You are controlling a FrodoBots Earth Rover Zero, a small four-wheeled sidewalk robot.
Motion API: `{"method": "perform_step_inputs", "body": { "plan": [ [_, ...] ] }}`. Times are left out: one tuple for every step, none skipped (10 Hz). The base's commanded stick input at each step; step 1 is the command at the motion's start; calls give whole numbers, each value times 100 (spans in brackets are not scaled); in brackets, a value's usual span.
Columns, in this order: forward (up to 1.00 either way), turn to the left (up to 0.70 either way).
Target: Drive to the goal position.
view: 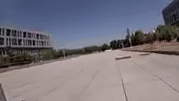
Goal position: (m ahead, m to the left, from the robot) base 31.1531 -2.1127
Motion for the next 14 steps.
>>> {"method": "perform_step_inputs", "body": {
  "plan": [
    [70,0],
    [70,0],
    [70,0],
    [70,0],
    [70,0],
    [70,0],
    [70,0],
    [70,0],
    [70,0],
    [70,0],
    [70,0],
    [70,0],
    [70,0],
    [70,0]
  ]
}}
